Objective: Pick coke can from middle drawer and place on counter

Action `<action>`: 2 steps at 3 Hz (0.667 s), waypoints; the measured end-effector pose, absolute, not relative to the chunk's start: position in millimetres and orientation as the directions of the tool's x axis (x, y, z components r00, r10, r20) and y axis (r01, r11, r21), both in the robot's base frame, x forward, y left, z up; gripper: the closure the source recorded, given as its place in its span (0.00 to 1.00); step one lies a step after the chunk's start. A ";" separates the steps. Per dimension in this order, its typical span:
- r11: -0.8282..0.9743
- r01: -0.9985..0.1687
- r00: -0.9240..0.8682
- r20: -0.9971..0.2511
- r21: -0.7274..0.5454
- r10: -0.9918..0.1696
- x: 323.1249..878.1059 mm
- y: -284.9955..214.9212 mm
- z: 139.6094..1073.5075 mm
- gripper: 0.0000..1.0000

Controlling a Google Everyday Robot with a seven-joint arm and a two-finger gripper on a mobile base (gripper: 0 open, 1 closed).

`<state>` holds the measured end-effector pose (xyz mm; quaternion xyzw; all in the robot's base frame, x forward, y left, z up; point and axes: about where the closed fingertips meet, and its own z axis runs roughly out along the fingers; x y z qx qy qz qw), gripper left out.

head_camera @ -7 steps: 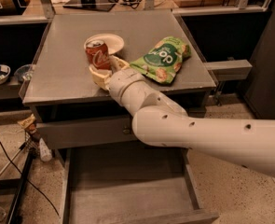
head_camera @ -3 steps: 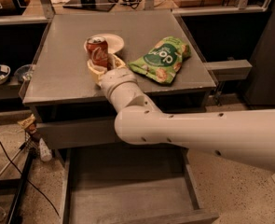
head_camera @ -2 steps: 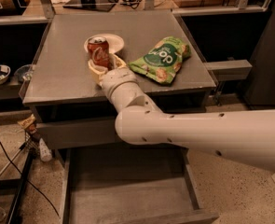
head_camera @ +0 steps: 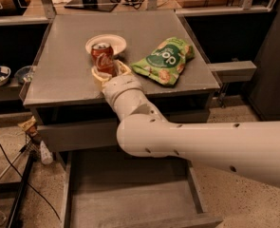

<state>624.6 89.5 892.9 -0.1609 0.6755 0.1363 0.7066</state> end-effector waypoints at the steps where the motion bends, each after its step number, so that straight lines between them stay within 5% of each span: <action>1: 0.938 -0.339 0.067 -0.996 -0.076 -0.056 629.8 84.0 889.3 1.00; 2: 0.967 -0.237 0.071 -0.994 -0.096 -0.082 625.2 80.3 878.9 1.00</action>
Offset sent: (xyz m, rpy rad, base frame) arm -0.0020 -0.0146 -0.0268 -0.0640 -0.0361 -0.2683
